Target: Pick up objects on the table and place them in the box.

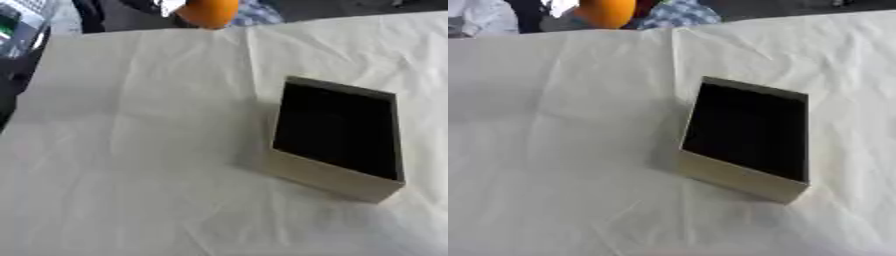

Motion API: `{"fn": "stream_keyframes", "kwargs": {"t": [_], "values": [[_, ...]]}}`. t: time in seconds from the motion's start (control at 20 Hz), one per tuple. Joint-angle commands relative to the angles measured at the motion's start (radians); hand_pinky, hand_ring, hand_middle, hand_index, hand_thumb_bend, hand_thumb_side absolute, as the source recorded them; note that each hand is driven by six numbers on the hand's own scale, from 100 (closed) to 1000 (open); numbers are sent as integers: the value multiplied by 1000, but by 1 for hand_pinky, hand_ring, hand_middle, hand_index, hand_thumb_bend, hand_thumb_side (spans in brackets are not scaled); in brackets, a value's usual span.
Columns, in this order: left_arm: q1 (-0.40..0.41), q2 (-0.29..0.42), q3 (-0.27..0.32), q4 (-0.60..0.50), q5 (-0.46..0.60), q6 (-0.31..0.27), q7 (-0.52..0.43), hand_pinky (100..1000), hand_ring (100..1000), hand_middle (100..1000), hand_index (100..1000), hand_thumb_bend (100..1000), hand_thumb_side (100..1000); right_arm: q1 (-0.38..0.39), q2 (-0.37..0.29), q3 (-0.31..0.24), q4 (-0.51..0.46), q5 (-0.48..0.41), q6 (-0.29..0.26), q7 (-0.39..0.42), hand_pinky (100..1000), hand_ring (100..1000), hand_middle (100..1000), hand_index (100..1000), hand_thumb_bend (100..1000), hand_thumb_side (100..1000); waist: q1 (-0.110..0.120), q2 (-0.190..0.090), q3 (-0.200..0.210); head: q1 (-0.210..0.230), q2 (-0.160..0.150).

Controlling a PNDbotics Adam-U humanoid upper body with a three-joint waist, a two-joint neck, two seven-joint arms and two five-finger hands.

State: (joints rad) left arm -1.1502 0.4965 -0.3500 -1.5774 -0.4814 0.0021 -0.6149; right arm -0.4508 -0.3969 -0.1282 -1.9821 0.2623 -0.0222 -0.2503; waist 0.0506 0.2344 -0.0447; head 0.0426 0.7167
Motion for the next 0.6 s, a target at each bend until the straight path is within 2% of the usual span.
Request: {"fn": "stream_keyframes", "kwargs": {"t": [0.05, 0.35, 0.6], "values": [[-43, -54, -10, 13, -34, -1, 6, 399, 542, 559, 594, 100, 100, -20, -6, -2, -18, -5, -4, 2, 597, 679, 566, 784, 100, 797, -5, -15, -1, 4, -13], [-81, -212, -33, 82, -125, -4, 24, 403, 546, 561, 597, 100, 100, -38, 10, -4, -18, -4, -2, -9, 597, 681, 568, 784, 100, 798, -8, -6, -19, 11, -21], [-70, -331, -58, 136, -206, -18, 47, 406, 550, 564, 601, 100, 100, -44, 18, -6, -18, -2, 0, -17, 598, 682, 569, 784, 100, 798, -10, -4, -21, 13, -26]]}}
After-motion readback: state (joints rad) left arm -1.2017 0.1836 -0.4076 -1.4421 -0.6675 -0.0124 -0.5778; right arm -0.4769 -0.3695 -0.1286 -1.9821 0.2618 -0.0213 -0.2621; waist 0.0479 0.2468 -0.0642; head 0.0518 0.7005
